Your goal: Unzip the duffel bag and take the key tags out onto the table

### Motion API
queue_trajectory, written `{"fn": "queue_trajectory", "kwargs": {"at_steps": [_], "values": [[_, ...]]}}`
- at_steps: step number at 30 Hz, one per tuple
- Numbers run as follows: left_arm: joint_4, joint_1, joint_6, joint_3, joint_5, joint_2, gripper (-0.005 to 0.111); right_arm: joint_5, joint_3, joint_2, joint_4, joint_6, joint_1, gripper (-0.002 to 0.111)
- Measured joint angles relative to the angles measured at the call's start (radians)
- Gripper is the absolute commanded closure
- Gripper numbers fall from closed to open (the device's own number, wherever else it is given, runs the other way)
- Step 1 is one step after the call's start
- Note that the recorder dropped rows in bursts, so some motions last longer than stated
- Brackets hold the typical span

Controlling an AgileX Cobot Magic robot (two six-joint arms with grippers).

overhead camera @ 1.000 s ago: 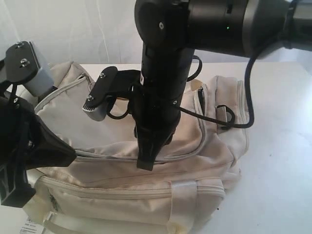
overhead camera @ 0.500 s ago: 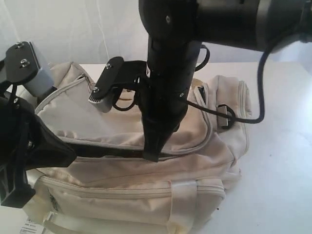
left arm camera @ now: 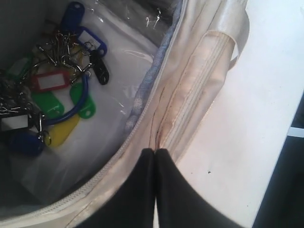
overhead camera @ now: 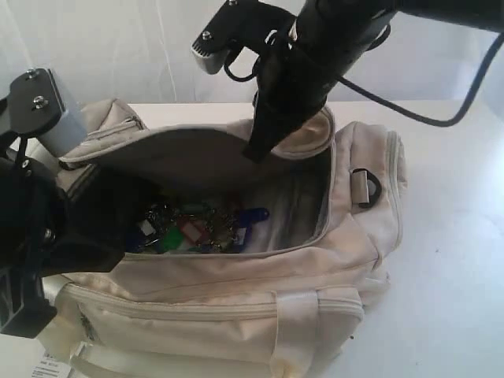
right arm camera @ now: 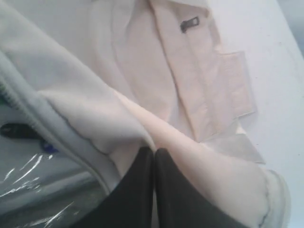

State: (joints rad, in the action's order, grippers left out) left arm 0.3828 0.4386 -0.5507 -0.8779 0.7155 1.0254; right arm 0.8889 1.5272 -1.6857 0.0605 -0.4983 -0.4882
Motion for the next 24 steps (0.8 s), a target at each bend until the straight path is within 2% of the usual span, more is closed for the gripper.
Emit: {"fn": "queue_trajectory", "kwargs": {"at_steps": [4,15,17,18,19,20,21,24], "values": [[0.022,0.000,0.000,0.000,0.002,0.000,0.107,-0.091,0.101,-0.097,0.000,0.000,0.086,0.108],[0.044,0.000,0.000,0.000,0.016,0.000,0.107,-0.235,0.470,-0.411,0.000,0.019,0.216,0.107],[0.044,0.000,0.000,0.000,0.016,0.000,0.107,-0.293,0.481,-0.443,0.004,0.099,0.230,0.090],[0.044,0.000,0.000,0.000,0.016,0.000,0.107,-0.297,0.482,-0.448,0.007,0.112,0.232,0.070],[0.044,0.000,0.000,0.000,0.018,0.000,0.107,-0.294,0.484,-0.457,0.010,0.134,0.240,0.063],[0.044,0.000,0.000,0.000,0.018,0.000,0.107,-0.291,0.484,-0.460,0.013,0.144,0.239,0.044],[0.044,0.000,0.000,0.000,0.019,0.000,0.107,-0.276,0.484,-0.466,0.019,0.179,0.242,0.039],[0.044,0.000,0.000,0.000,0.021,0.000,0.107,-0.258,0.484,-0.471,0.020,0.227,0.246,0.038]]}}
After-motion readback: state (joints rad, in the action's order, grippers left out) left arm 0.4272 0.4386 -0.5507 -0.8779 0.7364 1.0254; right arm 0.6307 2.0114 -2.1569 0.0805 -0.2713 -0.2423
